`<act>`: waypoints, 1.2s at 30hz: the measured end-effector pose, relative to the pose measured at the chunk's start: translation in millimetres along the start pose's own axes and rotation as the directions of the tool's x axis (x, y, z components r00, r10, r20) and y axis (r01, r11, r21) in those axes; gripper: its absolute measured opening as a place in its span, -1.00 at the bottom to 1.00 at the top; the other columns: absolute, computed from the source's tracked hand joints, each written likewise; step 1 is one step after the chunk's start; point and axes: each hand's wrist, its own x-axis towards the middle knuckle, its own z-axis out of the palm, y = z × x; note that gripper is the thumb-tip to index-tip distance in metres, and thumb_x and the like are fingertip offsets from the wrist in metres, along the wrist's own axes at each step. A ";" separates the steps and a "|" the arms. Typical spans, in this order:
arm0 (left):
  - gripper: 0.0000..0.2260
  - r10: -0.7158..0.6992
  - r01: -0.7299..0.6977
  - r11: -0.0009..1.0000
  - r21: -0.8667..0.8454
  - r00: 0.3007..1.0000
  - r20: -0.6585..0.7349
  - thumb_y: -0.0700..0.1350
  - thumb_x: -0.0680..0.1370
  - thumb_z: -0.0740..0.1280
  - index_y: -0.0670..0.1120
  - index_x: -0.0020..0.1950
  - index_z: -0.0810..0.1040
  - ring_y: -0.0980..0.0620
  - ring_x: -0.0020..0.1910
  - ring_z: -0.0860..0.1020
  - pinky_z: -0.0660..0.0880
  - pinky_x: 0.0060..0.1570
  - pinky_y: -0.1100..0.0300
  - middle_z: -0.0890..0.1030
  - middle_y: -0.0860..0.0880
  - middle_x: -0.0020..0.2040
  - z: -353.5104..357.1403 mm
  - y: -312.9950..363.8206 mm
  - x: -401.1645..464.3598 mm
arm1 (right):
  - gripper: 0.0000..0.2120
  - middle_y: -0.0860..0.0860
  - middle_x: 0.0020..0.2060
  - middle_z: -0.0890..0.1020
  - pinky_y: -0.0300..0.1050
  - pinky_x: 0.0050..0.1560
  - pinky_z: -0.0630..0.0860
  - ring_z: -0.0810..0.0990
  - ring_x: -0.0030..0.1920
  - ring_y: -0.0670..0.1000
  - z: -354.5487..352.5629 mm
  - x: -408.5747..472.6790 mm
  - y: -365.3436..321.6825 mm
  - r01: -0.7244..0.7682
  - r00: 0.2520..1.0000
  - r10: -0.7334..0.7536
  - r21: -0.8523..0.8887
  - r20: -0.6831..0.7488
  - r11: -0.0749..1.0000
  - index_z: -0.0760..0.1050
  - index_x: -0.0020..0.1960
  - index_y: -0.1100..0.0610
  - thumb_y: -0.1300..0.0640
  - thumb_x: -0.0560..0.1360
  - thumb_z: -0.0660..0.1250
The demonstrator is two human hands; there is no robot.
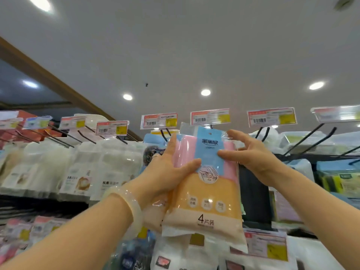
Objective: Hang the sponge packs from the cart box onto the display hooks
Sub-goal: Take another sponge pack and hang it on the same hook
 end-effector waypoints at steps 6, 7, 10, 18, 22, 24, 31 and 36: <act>-0.26 0.006 -0.026 0.950 0.312 0.998 0.063 0.40 0.43 0.04 0.27 0.43 -0.35 -0.18 0.39 0.33 0.29 0.33 -0.03 0.20 -0.09 0.51 2.4 10.3 30.2 | -0.27 0.09 0.27 0.50 -0.32 -0.42 0.57 0.62 -0.04 -0.01 -7.4 22.4 -3.1 0.009 1.000 -0.009 0.021 -0.001 1.000 0.28 0.42 0.04 0.27 0.33 0.48; -0.27 -0.001 -0.021 0.943 0.332 0.998 0.066 0.40 0.43 0.02 0.27 0.44 -0.33 -0.18 0.39 0.32 0.29 0.33 -0.02 0.21 -0.10 0.51 3.7 11.4 34.0 | -0.28 0.09 0.28 0.49 -0.33 -0.44 0.55 0.61 -0.06 -0.04 -8.9 25.0 -2.6 0.013 1.000 -0.013 0.007 -0.007 1.000 0.28 0.42 0.04 0.27 0.34 0.48; -0.28 -0.021 -0.008 0.928 0.372 0.997 0.075 0.41 0.42 0.00 0.26 0.45 -0.29 -0.20 0.40 0.32 0.30 0.33 -0.03 0.21 -0.15 0.50 7.3 15.0 41.0 | -0.29 0.06 0.29 0.46 -0.35 -0.46 0.53 0.58 -0.06 -0.06 -13.3 30.2 1.0 0.025 0.999 -0.025 -0.021 -0.030 0.999 0.29 0.41 0.00 0.24 0.34 0.48; -0.21 -0.007 -0.042 0.899 0.436 0.994 0.111 0.49 0.19 -0.12 0.40 0.34 -0.37 -0.22 0.44 0.23 0.22 0.37 -0.08 0.21 -0.14 0.51 3.5 14.5 34.1 | -0.42 0.00 0.28 0.40 -0.44 -0.49 0.47 0.53 -0.10 -0.09 -9.2 27.4 4.0 0.114 0.993 -0.115 -0.069 -0.010 0.991 0.35 0.25 -0.15 0.21 0.36 0.47; -0.25 -0.068 -0.007 0.879 0.476 0.988 0.141 0.47 0.32 -0.05 0.35 0.39 -0.35 -0.18 0.42 0.29 0.27 0.34 0.00 0.22 -0.10 0.51 -3.9 14.1 35.3 | -0.38 -0.01 0.29 0.40 -0.36 -0.39 0.54 0.56 0.05 0.01 -6.4 27.5 1.2 0.124 0.992 -0.123 -0.119 0.016 0.985 0.33 0.33 -0.12 0.20 0.35 0.47; -0.27 -0.087 -0.004 0.876 0.481 0.982 0.168 0.43 0.39 -0.01 0.31 0.42 -0.34 -0.17 0.44 0.27 0.26 0.35 0.00 0.18 -0.07 0.53 -4.0 15.8 34.6 | -0.31 -0.01 0.31 0.39 -0.35 -0.39 0.56 0.55 0.11 0.05 -7.0 27.6 1.6 0.117 0.993 -0.117 -0.117 0.008 0.986 0.29 0.40 -0.05 0.20 0.35 0.47; -0.17 -0.070 -0.029 0.885 0.465 0.978 0.194 0.47 0.28 0.00 0.30 0.43 -0.33 -0.17 0.39 0.33 0.32 0.30 -0.01 0.22 -0.09 0.51 -1.5 21.5 30.2 | -0.35 -0.01 0.26 0.42 -0.35 -0.39 0.55 0.60 -0.03 -0.02 -10.7 23.1 1.2 0.157 0.987 -0.156 -0.038 0.028 0.987 0.32 0.31 -0.17 0.24 0.35 0.46; -0.24 -0.042 -0.034 0.861 0.507 0.990 0.137 0.45 0.37 0.03 0.34 0.40 -0.34 -0.18 0.38 0.35 0.33 0.28 -0.04 0.25 -0.10 0.50 -5.6 19.0 43.2 | -0.32 -0.02 0.28 0.39 -0.38 -0.36 0.56 0.54 0.04 -0.05 -7.3 30.3 1.9 0.167 0.986 -0.167 -0.053 0.010 0.985 0.29 0.40 -0.04 0.23 0.36 0.46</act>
